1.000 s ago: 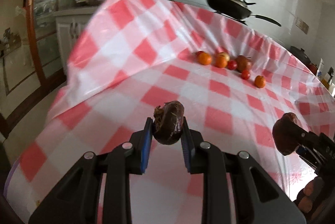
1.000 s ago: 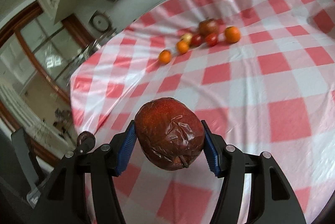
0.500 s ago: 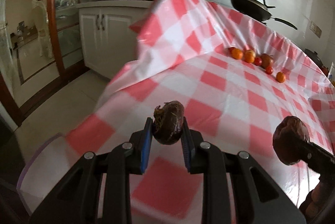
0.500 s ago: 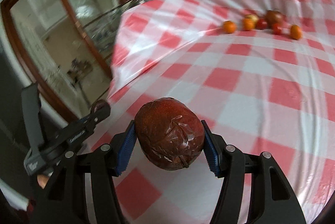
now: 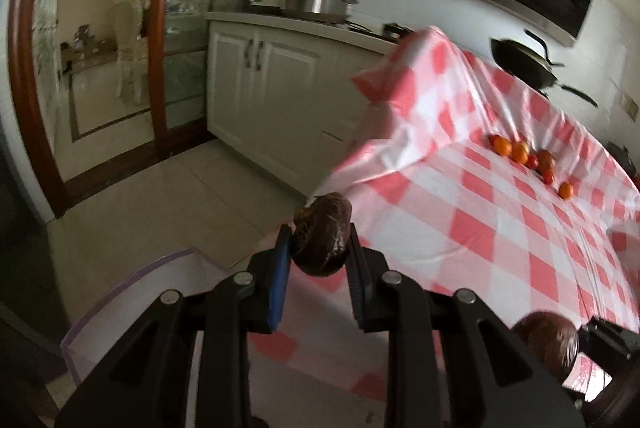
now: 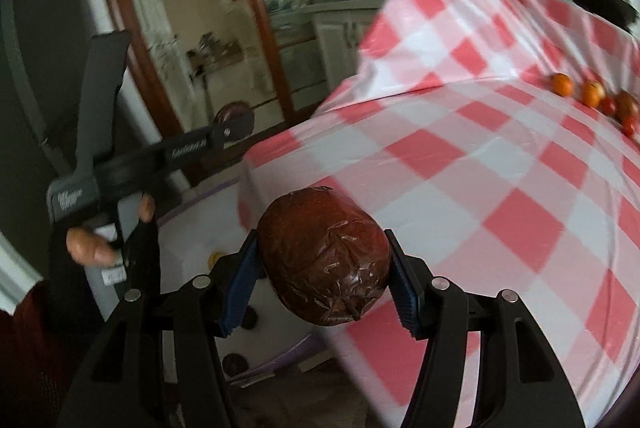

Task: Organize fruits
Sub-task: 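Carry the apple in the right tool and dark fruit in the left tool to the box, then open the left tool over the box while the right tool releases the apple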

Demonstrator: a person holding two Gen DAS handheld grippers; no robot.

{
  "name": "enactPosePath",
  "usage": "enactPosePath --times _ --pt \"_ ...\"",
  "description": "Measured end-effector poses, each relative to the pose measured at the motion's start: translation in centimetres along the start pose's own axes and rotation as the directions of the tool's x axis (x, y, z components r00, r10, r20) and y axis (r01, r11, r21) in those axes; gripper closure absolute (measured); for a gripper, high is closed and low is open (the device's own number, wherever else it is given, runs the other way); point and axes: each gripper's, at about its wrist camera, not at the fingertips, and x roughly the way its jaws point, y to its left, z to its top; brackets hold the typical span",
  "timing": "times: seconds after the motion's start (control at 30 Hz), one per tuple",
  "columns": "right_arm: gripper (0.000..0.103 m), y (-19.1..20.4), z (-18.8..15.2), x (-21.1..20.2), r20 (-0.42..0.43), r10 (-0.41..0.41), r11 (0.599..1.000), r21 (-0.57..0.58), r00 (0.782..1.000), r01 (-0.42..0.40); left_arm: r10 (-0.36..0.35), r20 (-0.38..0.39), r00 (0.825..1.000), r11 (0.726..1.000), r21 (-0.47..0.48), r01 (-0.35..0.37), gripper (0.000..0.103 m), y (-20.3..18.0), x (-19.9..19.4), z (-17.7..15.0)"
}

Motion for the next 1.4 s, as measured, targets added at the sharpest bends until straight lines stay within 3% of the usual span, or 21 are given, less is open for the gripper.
enactPosePath --times 0.17,0.3,0.47,0.57,0.73,0.83,0.93,1.1,1.2,1.4 --pt "0.044 2.6 -0.3 1.0 -0.025 0.046 0.996 -0.071 0.999 -0.048 0.063 0.017 0.998 0.995 -0.074 -0.062 0.077 3.8 -0.4 -0.5" --pt "0.044 5.2 -0.8 2.6 -0.078 0.091 0.985 -0.14 0.993 -0.101 0.113 -0.021 0.993 0.987 -0.108 -0.115 0.077 6.8 0.3 -1.5" --pt "0.044 8.5 -2.2 5.7 -0.186 0.116 0.96 -0.233 0.976 -0.159 0.162 -0.095 0.982 0.973 -0.15 -0.175 0.077 9.9 1.7 -3.2" --pt "0.044 10.1 -3.2 8.5 -0.27 0.101 0.943 -0.281 0.957 -0.179 0.207 -0.183 0.961 0.963 -0.137 -0.233 0.077 11.1 3.6 -4.2" --pt "0.044 11.4 -5.3 14.2 -0.416 -0.016 0.923 -0.356 0.909 -0.147 0.21 -0.394 0.895 0.945 -0.151 -0.289 0.077 13.4 8.2 -6.9" --pt "0.044 11.9 -6.9 17.3 -0.495 -0.099 0.904 -0.408 0.863 -0.13 0.217 -0.462 0.86 0.936 -0.152 -0.318 0.077 14.3 9.8 -8.3" --pt "0.044 12.3 -7.9 18.8 -0.537 -0.143 0.887 -0.442 0.831 -0.132 0.239 -0.507 0.828 0.928 -0.132 -0.348 0.077 15.0 10.9 -9.6" --pt "0.044 12.5 -9.3 20.9 -0.587 -0.213 0.865 -0.485 0.781 -0.129 0.254 -0.543 0.8 0.931 -0.088 -0.355 0.077 14.8 12.1 -11.5" --pt "0.044 11.9 -9.9 21.7 -0.624 -0.232 0.873 -0.471 0.747 -0.123 0.278 -0.54 0.794 0.93 -0.055 -0.362 0.076 14.4 12.2 -11.9" --pt "0.044 10.9 -10.1 21.7 -0.649 -0.229 0.893 -0.437 0.726 -0.109 0.29 -0.533 0.795 0.93 -0.04 -0.366 0.076 13.7 12.5 -11.8"
